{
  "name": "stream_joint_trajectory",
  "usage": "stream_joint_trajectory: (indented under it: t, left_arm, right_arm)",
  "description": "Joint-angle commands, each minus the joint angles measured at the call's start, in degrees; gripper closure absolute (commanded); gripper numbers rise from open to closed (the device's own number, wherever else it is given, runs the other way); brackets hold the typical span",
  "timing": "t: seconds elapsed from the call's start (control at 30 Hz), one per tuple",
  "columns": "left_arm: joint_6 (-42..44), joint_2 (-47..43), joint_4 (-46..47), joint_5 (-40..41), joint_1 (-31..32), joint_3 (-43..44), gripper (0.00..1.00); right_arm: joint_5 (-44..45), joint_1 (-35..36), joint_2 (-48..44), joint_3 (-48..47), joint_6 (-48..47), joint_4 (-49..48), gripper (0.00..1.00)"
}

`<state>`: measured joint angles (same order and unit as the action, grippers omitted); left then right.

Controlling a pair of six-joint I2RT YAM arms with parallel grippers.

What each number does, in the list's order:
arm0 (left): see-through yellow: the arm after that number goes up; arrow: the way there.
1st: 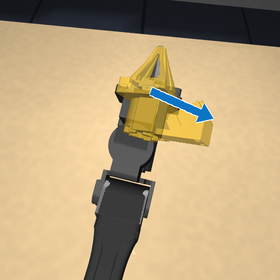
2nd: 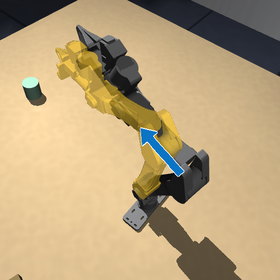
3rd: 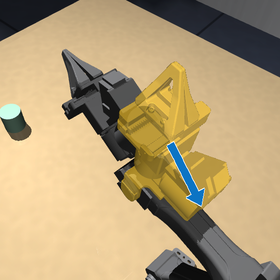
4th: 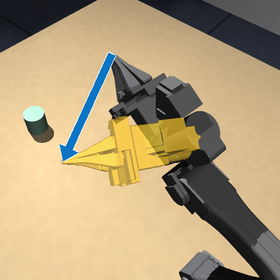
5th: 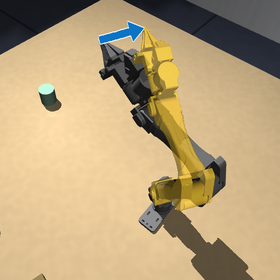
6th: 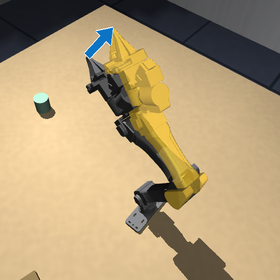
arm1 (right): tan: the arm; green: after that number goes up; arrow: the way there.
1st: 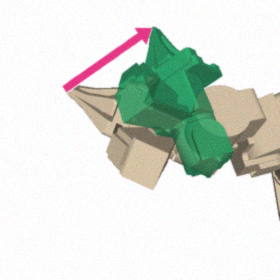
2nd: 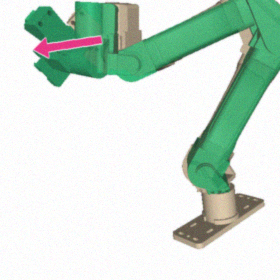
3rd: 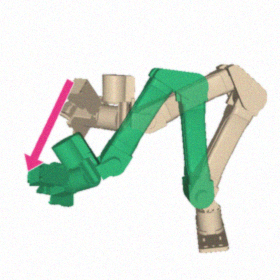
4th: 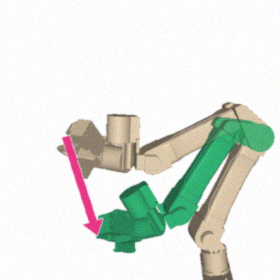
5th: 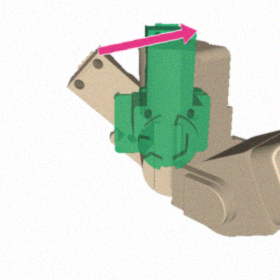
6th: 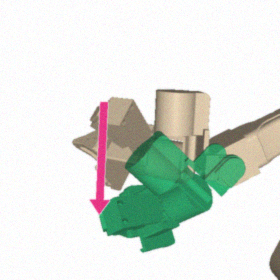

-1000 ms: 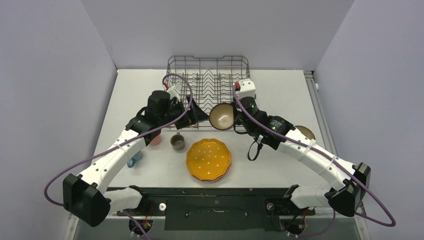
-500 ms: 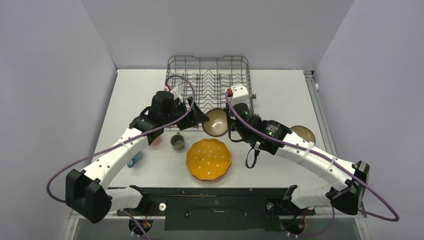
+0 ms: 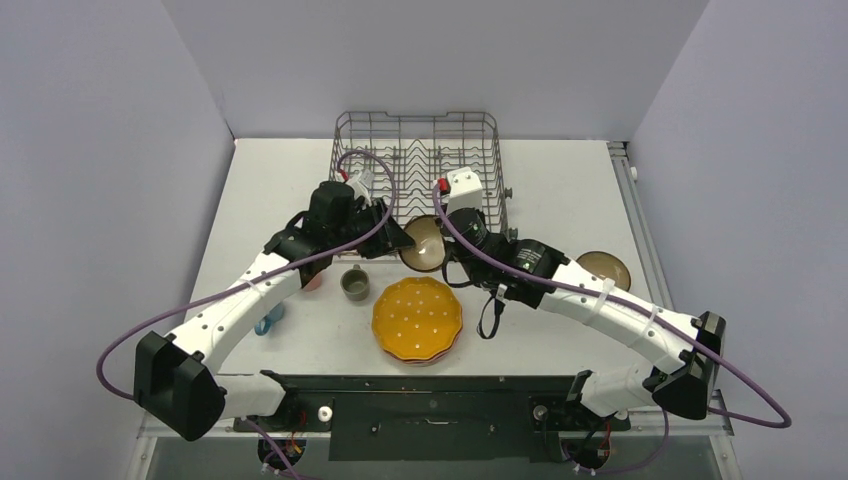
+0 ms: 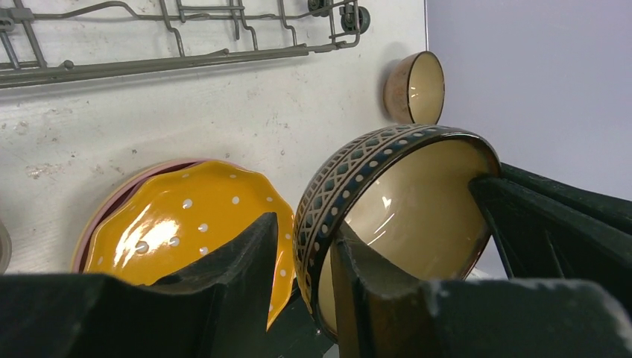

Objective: Load the mixed dishes into the dish rack
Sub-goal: Adjust the bowl.

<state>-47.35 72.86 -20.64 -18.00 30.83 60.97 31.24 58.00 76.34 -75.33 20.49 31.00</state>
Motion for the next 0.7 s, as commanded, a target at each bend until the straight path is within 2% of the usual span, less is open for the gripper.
stream_joint_trajectory:
  t: [0.0, 0.1, 0.43, 0.5, 0.57, 0.67]
  left_arm:
    - [0.7, 0.5, 0.9, -0.1, 0.5, 2.9, 0.75]
    - [0.8, 0.6, 1.1, -0.8, 0.6, 2.8, 0.99]
    - [0.4, -0.6, 4.1, -2.0, 0.8, 1.0, 1.00]
    - [0.0, -1.0, 5.0, -2.4, 0.8, 0.6, 1.00]
    - [-0.4, -1.4, 6.1, -2.6, 0.6, 0.1, 1.00]
    - [-0.9, -2.1, 7.4, -3.3, 0.2, -0.4, 1.00]
  right_arm:
    - [4.3, 0.8, 0.1, -4.4, 0.1, -3.4, 1.00]
    - [4.4, 1.1, 0.6, -4.9, 0.1, -3.2, 1.00]
    - [3.0, 1.4, 0.5, -6.1, 1.5, -1.6, 1.00]
    - [2.1, 1.3, 0.0, -6.1, 1.9, -1.2, 0.94]
    - [0.7, 0.9, -0.6, -5.8, 2.7, -0.5, 0.80]
    - [-1.8, 0.1, -1.8, -5.6, 3.9, 0.5, 0.68]
